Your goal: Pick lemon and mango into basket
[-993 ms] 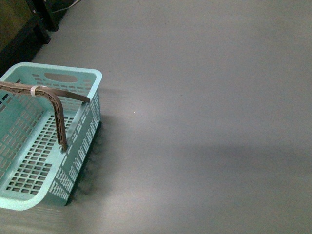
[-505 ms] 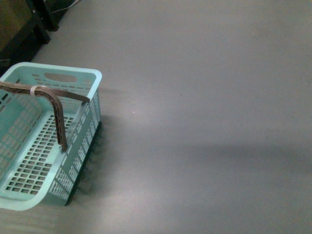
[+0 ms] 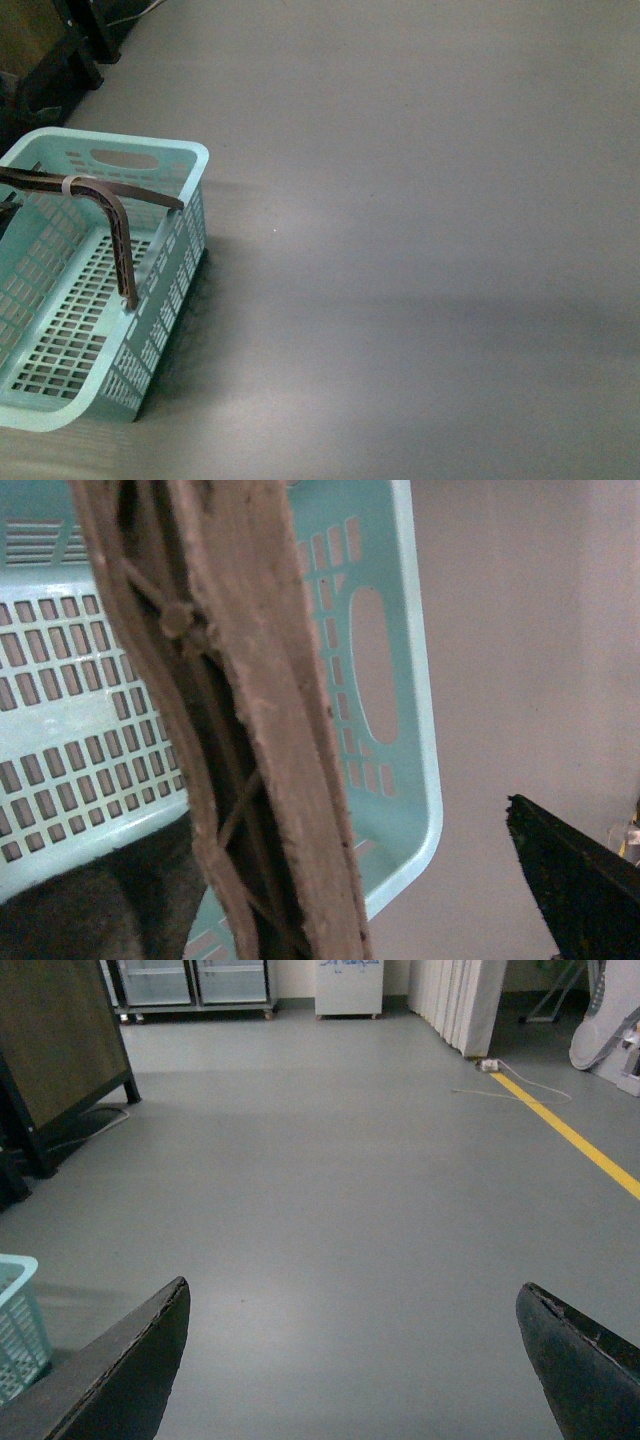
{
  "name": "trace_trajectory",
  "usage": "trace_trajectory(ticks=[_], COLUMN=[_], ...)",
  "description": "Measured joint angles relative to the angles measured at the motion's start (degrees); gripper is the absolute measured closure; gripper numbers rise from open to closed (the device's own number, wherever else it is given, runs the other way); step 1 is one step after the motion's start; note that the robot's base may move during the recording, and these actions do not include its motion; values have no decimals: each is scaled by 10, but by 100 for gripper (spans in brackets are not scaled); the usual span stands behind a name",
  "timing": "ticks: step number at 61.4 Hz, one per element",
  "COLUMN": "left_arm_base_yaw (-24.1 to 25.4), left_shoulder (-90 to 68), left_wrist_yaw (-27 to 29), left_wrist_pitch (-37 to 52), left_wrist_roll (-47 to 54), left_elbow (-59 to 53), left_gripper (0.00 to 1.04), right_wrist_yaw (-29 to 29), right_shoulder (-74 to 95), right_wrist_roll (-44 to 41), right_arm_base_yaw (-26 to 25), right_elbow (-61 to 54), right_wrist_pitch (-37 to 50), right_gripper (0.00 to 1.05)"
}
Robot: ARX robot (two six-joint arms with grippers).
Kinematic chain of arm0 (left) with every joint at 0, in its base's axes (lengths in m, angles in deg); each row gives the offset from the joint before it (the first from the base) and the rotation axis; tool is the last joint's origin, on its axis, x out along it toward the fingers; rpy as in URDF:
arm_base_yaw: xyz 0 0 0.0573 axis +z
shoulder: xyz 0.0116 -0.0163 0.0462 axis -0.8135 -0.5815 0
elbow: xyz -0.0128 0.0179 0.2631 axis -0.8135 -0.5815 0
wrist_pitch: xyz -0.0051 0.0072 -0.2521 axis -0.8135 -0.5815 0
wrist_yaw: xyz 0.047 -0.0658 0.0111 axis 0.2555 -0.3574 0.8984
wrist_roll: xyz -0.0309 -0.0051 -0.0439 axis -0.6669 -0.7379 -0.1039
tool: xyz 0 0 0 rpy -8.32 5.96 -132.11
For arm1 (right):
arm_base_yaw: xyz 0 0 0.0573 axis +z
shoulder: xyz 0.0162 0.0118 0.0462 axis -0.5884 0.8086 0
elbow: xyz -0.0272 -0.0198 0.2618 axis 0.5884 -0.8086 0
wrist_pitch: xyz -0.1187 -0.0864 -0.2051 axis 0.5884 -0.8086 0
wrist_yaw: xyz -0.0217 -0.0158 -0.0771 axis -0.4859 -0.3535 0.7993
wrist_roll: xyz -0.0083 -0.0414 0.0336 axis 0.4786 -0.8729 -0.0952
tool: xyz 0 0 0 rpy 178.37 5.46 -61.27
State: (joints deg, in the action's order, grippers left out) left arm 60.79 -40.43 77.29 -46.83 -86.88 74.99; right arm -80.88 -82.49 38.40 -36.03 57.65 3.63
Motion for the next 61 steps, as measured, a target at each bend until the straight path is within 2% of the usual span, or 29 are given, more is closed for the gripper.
trace_trajectory(ticks=[24, 28, 31, 48, 61], left_arm_base_yaw=[-6, -6, -6, -4, -5], left_shoulder=[-23, -22, -21, 31, 173], left_wrist_yaw=[20, 25, 25, 24, 28], left_wrist_pitch=[-24, -34, -34, -35, -70], left_wrist_roll=[-30, -43, -51, -68, -102], left_elbow=[18, 23, 24, -23, -93], left_gripper=[80, 94, 99, 99, 100], right_wrist_yaw=[0, 0, 0, 0, 0], right_shoulder=[0, 0, 0, 0, 0], right_wrist_roll=[0, 0, 0, 0, 0], right_arm_base_yaw=[0, 0, 0, 0, 0], right_elbow=[0, 0, 0, 0, 0], right_wrist_pitch=[0, 0, 0, 0, 0], right_gripper=[9, 9, 9, 9, 9])
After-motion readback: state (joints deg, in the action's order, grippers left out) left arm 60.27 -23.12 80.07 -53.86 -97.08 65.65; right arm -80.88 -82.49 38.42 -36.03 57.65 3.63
